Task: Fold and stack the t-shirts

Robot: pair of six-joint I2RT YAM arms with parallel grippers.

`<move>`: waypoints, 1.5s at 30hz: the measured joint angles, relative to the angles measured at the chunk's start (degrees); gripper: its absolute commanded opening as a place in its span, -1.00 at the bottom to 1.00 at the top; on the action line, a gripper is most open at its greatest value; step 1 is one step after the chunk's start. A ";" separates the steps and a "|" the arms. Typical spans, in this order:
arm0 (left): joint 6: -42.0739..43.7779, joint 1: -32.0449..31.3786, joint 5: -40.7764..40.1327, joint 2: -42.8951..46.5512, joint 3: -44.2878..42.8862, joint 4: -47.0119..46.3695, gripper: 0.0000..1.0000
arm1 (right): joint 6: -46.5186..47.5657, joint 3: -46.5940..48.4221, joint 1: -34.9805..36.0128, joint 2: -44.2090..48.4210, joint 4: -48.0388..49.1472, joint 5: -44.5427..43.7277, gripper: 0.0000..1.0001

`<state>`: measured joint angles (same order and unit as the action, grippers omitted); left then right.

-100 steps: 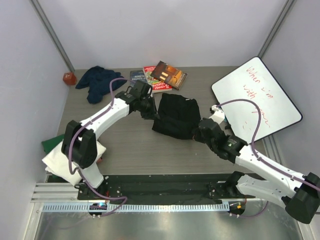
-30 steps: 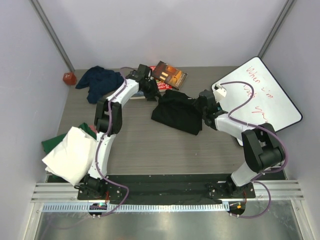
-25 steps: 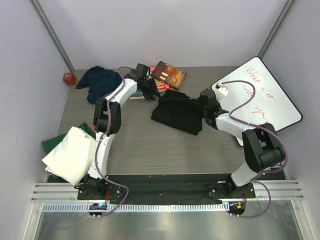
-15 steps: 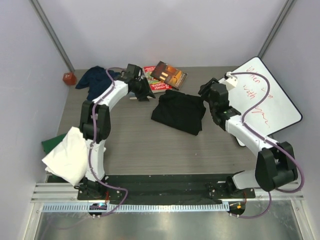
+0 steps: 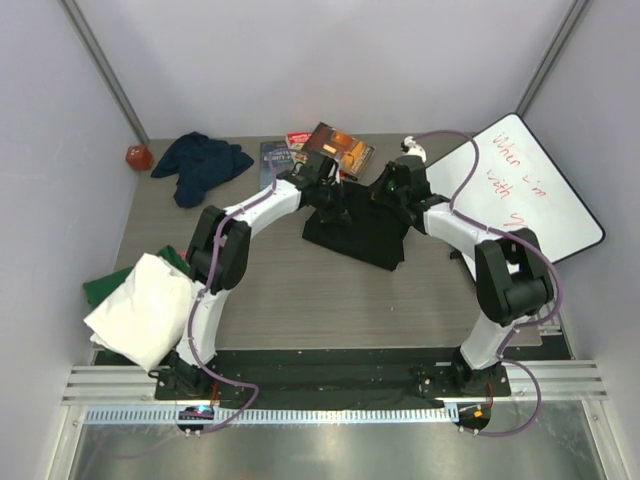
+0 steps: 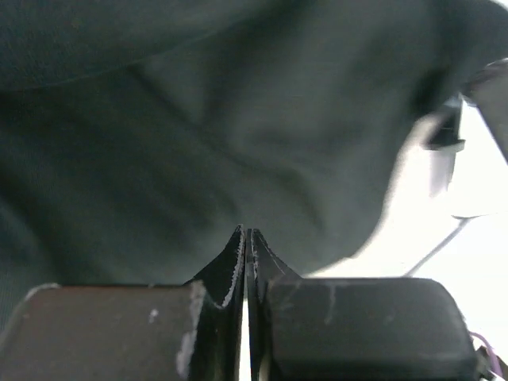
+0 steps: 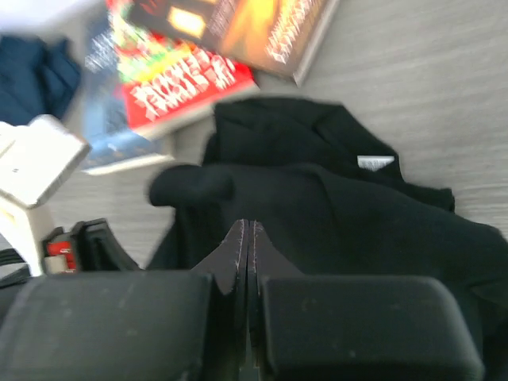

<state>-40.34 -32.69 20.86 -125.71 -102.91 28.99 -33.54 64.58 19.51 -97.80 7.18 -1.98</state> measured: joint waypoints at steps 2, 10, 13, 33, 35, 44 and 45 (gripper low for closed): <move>0.07 -0.28 0.15 -2.43 -0.04 0.02 -1.00 | 0.81 0.92 0.00 -2.49 -1.11 0.72 -0.98; 0.15 0.09 0.37 -6.03 0.22 -0.37 -1.00 | 3.50 2.54 -0.09 -8.13 -1.62 -2.71 -0.98; 0.20 -0.04 0.63 -5.81 1.73 -2.27 -1.00 | 3.80 3.39 -0.26 -10.47 -1.70 -4.98 -0.98; 0.37 -0.31 0.83 2.32 18.10 -14.21 -1.00 | 4.90 6.67 -1.95 -16.46 -2.51 -15.10 -0.98; 0.35 -0.35 0.85 3.37 19.89 -14.95 -1.00 | 4.96 6.67 -2.32 -16.46 -2.56 -15.39 -0.98; 0.26 -1.49 0.39 9.31 28.83 -16.79 -0.99 | 4.37 2.27 -3.06 -15.15 -1.75 -13.38 -0.98; 0.24 -1.88 0.22 10.21 30.10 -16.94 -1.00 | 4.28 0.76 -3.06 -14.38 -1.57 -12.90 -0.98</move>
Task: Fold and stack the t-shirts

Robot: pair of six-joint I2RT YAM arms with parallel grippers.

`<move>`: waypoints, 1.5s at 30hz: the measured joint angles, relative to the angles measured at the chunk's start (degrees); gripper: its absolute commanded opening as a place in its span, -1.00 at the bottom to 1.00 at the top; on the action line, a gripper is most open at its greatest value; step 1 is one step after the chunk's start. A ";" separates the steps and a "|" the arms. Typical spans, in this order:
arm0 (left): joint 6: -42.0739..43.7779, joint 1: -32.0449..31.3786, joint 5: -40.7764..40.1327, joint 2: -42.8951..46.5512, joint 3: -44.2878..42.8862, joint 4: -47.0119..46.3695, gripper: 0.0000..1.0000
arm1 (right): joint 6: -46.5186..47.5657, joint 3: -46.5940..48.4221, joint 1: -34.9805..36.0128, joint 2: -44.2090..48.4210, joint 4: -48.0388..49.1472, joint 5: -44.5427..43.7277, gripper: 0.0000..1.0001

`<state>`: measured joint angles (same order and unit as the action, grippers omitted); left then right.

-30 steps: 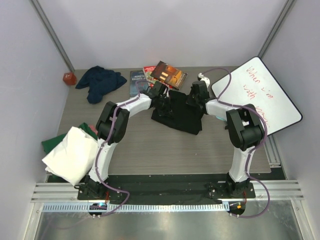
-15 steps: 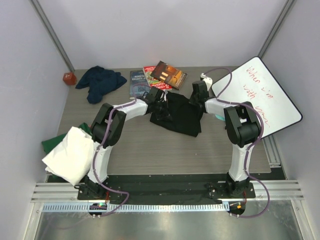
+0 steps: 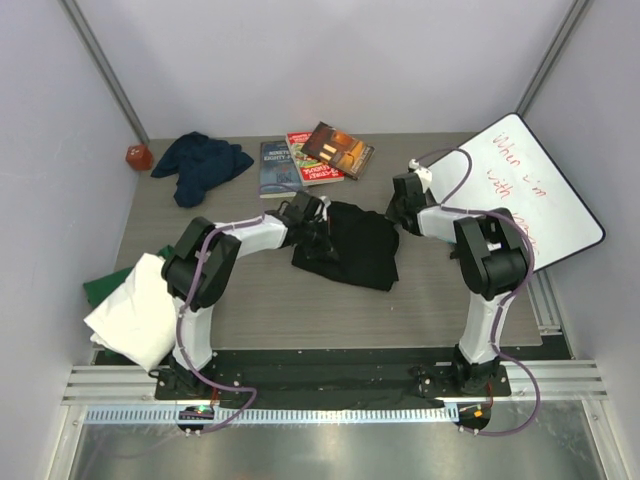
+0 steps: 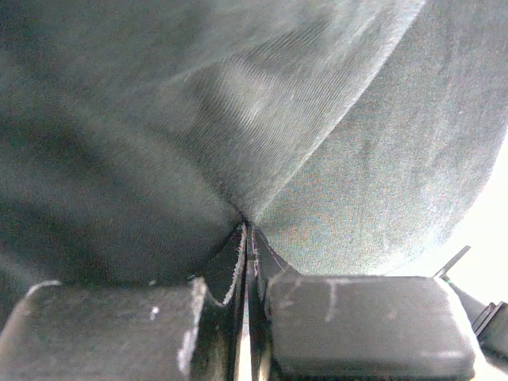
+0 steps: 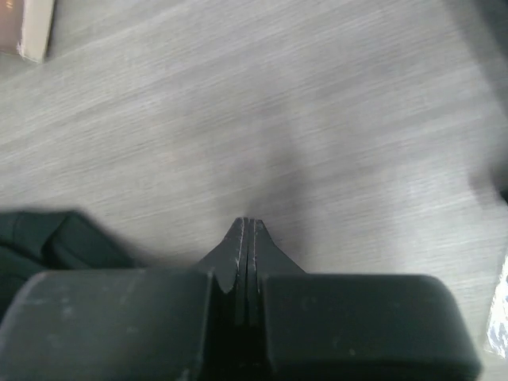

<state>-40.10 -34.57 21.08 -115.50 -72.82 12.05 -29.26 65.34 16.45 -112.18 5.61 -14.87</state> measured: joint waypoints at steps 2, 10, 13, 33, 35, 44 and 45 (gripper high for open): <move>-0.31 -1.11 -0.33 1.86 2.64 -0.33 -1.00 | -0.20 -2.91 0.00 2.12 0.28 0.98 -0.98; -3.17 -11.13 -2.23 7.85 9.97 -0.42 -0.66 | 1.40 -6.64 0.00 19.19 -2.29 4.17 -0.96; -2.78 -12.85 -5.40 10.75 10.05 4.66 -0.32 | 2.14 -6.60 0.00 26.77 -3.52 6.12 -0.96; 4.57 -3.13 -19.47 13.53 -1.97 20.46 -0.39 | -2.14 -21.79 22.25 42.95 -17.88 13.20 -0.98; 4.70 -2.89 -19.56 13.38 -1.27 20.39 -0.42 | -3.06 -23.56 23.45 42.97 -17.88 13.00 -0.98; 4.85 -1.66 -18.43 4.72 -2.49 18.78 -0.73 | -6.47 -29.20 27.96 37.33 -14.53 11.34 -0.98; 4.85 -1.53 -17.99 4.28 -3.37 19.04 -0.74 | -6.67 -29.44 28.15 36.15 -14.01 11.06 -0.98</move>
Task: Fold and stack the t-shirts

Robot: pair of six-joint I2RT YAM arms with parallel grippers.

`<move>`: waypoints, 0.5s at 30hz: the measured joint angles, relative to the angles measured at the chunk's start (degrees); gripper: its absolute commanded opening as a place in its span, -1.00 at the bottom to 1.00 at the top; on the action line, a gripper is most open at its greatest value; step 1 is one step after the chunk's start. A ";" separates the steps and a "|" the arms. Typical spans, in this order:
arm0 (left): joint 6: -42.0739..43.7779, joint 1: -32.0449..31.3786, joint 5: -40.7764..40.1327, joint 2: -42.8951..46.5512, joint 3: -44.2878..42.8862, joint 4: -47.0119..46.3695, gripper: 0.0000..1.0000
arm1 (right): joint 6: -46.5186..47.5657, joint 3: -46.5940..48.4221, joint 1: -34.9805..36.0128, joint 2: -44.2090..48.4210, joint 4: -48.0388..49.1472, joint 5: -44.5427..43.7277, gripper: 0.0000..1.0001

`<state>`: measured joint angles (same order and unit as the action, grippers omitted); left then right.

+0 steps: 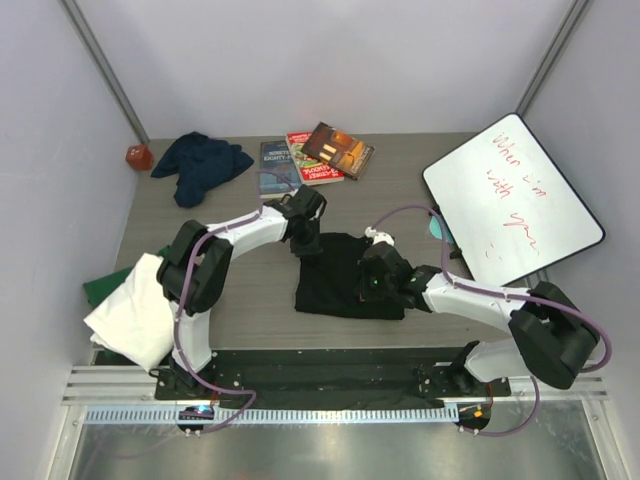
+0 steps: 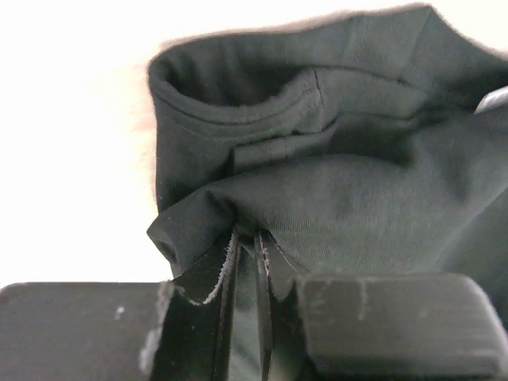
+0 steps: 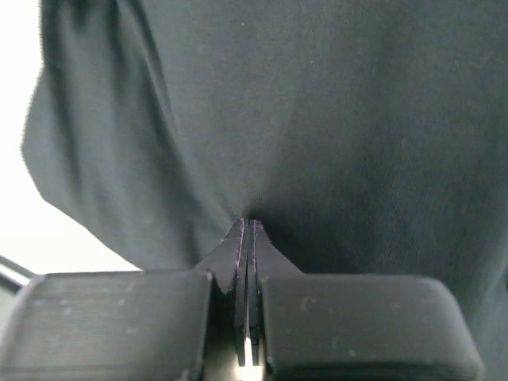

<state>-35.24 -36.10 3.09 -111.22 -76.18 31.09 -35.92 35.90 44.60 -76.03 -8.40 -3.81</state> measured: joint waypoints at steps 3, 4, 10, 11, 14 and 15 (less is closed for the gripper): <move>0.11 0.17 0.42 -1.97 -2.51 -0.66 -0.74 | -0.26 -0.37 0.24 -2.05 1.33 -0.83 -0.98; 0.20 0.20 0.66 -2.47 -3.13 -0.66 -0.74 | -0.31 -0.55 0.26 -2.40 1.84 -1.03 -0.98; 1.16 1.03 2.67 -5.07 -6.51 -0.81 -0.76 | -0.90 -2.62 0.31 -2.40 5.03 -1.57 -0.98; 1.20 1.25 3.19 -5.44 -6.95 -0.83 -0.76 | -0.98 -2.89 0.31 -2.34 5.44 -1.64 -0.98; 1.20 2.08 4.92 -6.29 -7.93 -0.83 -0.77 | -1.29 -3.34 0.31 -2.32 6.40 -1.70 -0.98; 1.22 2.40 5.46 -6.45 -8.11 -0.85 -0.68 | -1.31 -3.45 0.31 -2.10 6.51 -1.88 -0.98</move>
<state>-34.02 -33.69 8.56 -117.67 -84.29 30.24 -37.23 32.45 44.91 -78.13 -1.89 -5.69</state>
